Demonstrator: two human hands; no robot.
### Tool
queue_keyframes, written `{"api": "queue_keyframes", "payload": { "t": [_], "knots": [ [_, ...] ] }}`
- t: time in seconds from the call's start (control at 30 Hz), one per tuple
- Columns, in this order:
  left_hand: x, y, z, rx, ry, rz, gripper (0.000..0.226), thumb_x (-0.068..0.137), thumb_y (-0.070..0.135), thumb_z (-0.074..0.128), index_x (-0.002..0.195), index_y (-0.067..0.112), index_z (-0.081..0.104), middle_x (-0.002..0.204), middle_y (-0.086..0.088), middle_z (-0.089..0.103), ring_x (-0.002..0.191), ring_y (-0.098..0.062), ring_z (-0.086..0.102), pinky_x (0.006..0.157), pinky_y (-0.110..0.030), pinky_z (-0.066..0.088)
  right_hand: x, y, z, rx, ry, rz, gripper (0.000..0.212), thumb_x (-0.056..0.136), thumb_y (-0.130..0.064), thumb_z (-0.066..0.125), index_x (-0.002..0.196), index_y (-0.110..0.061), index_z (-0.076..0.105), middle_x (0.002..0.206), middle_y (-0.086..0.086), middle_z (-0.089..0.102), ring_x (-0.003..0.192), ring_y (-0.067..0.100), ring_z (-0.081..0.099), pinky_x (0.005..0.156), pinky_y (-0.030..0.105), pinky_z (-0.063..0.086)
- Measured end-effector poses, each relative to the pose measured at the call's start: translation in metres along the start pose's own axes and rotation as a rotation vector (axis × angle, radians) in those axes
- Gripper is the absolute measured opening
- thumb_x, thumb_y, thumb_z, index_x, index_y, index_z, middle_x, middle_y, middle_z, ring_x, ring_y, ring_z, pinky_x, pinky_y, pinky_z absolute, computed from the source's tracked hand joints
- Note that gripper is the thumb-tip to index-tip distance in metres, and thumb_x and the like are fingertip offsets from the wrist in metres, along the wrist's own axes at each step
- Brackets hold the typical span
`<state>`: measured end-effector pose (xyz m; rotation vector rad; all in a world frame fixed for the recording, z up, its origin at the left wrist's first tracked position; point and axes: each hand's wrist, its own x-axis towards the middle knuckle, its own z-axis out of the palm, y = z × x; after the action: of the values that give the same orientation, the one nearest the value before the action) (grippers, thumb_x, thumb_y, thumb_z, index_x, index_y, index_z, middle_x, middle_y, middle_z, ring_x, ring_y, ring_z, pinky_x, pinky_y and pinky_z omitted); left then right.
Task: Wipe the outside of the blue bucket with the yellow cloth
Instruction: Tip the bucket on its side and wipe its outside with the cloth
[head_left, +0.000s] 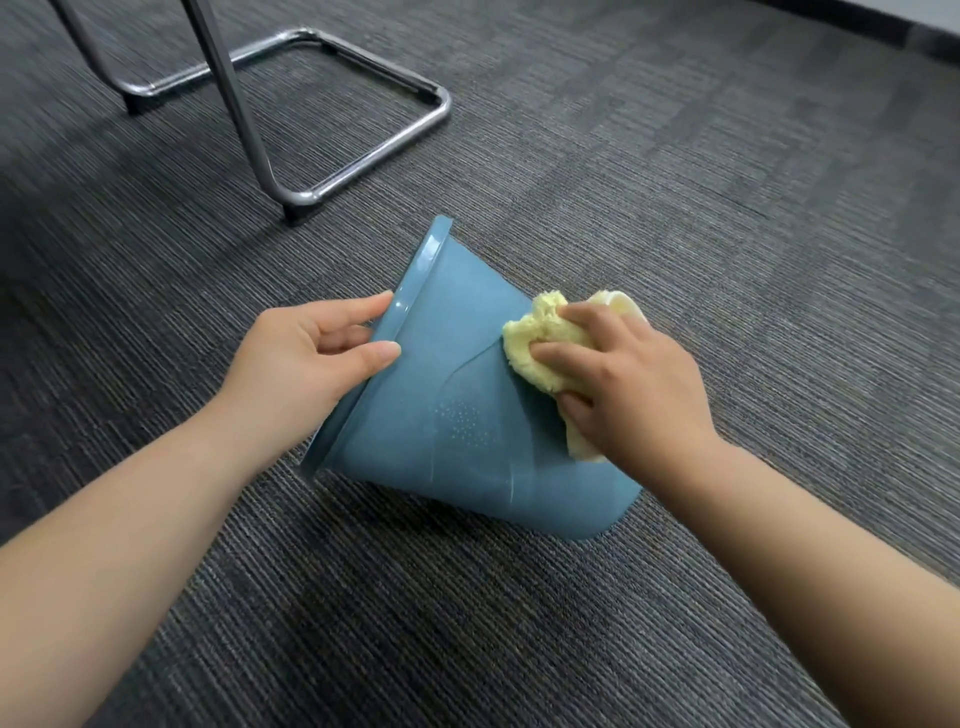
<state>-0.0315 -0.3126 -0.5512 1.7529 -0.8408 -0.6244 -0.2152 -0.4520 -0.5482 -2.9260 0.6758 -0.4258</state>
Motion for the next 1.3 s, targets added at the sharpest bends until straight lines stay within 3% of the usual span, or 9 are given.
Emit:
{"api": "queue_keyframes", "payload": {
  "t": [0.2, 0.27, 0.43, 0.57, 0.73, 0.83, 1.0, 1.17, 1.3],
  "knots": [
    [0.001, -0.004, -0.002, -0.012, 0.018, 0.015, 0.038, 0.073, 0.01, 0.066, 0.083, 0.046, 0.063, 0.066, 0.029, 0.069, 0.07, 0.007, 0.064, 0.074, -0.017, 0.054, -0.014, -0.019, 0.005, -0.036, -0.018, -0.212, 0.026, 0.057, -0.017, 0.077, 0.083, -0.02, 0.071, 0.096, 0.013, 0.071, 0.063, 0.031, 0.062, 0.052, 0.032, 0.05],
    [0.001, -0.004, -0.001, -0.029, 0.018, 0.02, 0.038, 0.073, 0.007, 0.065, 0.087, 0.042, 0.062, 0.063, 0.029, 0.068, 0.068, 0.008, 0.063, 0.068, -0.011, 0.052, -0.011, -0.012, 0.004, -0.032, -0.007, -0.168, 0.021, 0.064, -0.018, 0.066, 0.084, -0.019, 0.071, 0.096, 0.014, 0.07, 0.064, 0.033, 0.063, 0.053, 0.033, 0.05],
    [0.0, -0.005, 0.0, -0.081, 0.038, 0.009, 0.036, 0.074, 0.003, 0.062, 0.09, 0.036, 0.06, 0.059, 0.027, 0.067, 0.063, 0.008, 0.063, 0.055, -0.008, 0.048, -0.008, 0.013, 0.003, -0.024, -0.124, 0.125, 0.029, 0.07, -0.014, 0.071, 0.099, -0.017, 0.067, 0.118, 0.016, 0.059, 0.091, 0.037, 0.057, 0.068, 0.039, 0.045],
    [0.003, -0.008, -0.002, -0.031, 0.052, 0.018, 0.038, 0.074, 0.005, 0.064, 0.089, 0.039, 0.06, 0.058, 0.03, 0.066, 0.062, 0.01, 0.062, 0.059, -0.006, 0.049, -0.017, 0.007, 0.006, -0.025, -0.074, 0.006, 0.031, 0.052, -0.008, 0.08, 0.082, -0.015, 0.071, 0.097, 0.019, 0.068, 0.067, 0.038, 0.061, 0.052, 0.038, 0.049],
    [0.003, -0.011, -0.005, -0.027, 0.069, 0.004, 0.038, 0.074, 0.003, 0.063, 0.089, 0.038, 0.06, 0.057, 0.03, 0.066, 0.061, 0.01, 0.062, 0.061, -0.007, 0.05, -0.023, 0.007, 0.007, -0.011, -0.113, -0.127, 0.03, 0.053, -0.01, 0.08, 0.081, -0.018, 0.071, 0.095, 0.017, 0.07, 0.062, 0.034, 0.062, 0.051, 0.039, 0.053],
    [0.003, -0.011, -0.005, -0.043, 0.059, -0.003, 0.042, 0.073, 0.002, 0.062, 0.102, 0.032, 0.057, 0.058, 0.028, 0.067, 0.061, 0.009, 0.062, 0.058, -0.008, 0.05, -0.022, 0.021, 0.006, -0.034, -0.104, -0.039, 0.033, 0.052, -0.01, 0.081, 0.084, -0.017, 0.072, 0.099, 0.018, 0.069, 0.069, 0.037, 0.063, 0.054, 0.038, 0.051],
    [0.003, -0.012, -0.005, -0.076, 0.066, -0.022, 0.044, 0.074, 0.0, 0.061, 0.11, 0.026, 0.054, 0.058, 0.026, 0.067, 0.06, 0.007, 0.063, 0.053, -0.009, 0.049, -0.029, 0.045, 0.013, -0.082, -0.138, 0.213, 0.028, 0.077, -0.019, 0.063, 0.105, -0.024, 0.064, 0.128, 0.009, 0.051, 0.104, 0.034, 0.05, 0.069, 0.036, 0.041],
    [0.006, -0.012, -0.005, -0.06, 0.069, -0.014, 0.04, 0.073, 0.003, 0.063, 0.099, 0.032, 0.059, 0.06, 0.026, 0.068, 0.063, 0.006, 0.064, 0.061, -0.01, 0.052, -0.033, 0.029, 0.01, -0.081, -0.106, 0.062, 0.033, 0.048, -0.009, 0.082, 0.079, -0.015, 0.072, 0.097, 0.019, 0.069, 0.067, 0.038, 0.062, 0.049, 0.036, 0.048],
    [0.007, -0.013, -0.005, -0.061, 0.074, -0.009, 0.039, 0.073, 0.004, 0.064, 0.098, 0.033, 0.06, 0.061, 0.026, 0.069, 0.065, 0.005, 0.064, 0.064, -0.012, 0.053, -0.039, 0.02, 0.011, -0.084, -0.113, -0.085, 0.034, 0.046, -0.014, 0.083, 0.078, -0.019, 0.072, 0.093, 0.014, 0.071, 0.06, 0.032, 0.062, 0.05, 0.034, 0.051]
  ]
}}
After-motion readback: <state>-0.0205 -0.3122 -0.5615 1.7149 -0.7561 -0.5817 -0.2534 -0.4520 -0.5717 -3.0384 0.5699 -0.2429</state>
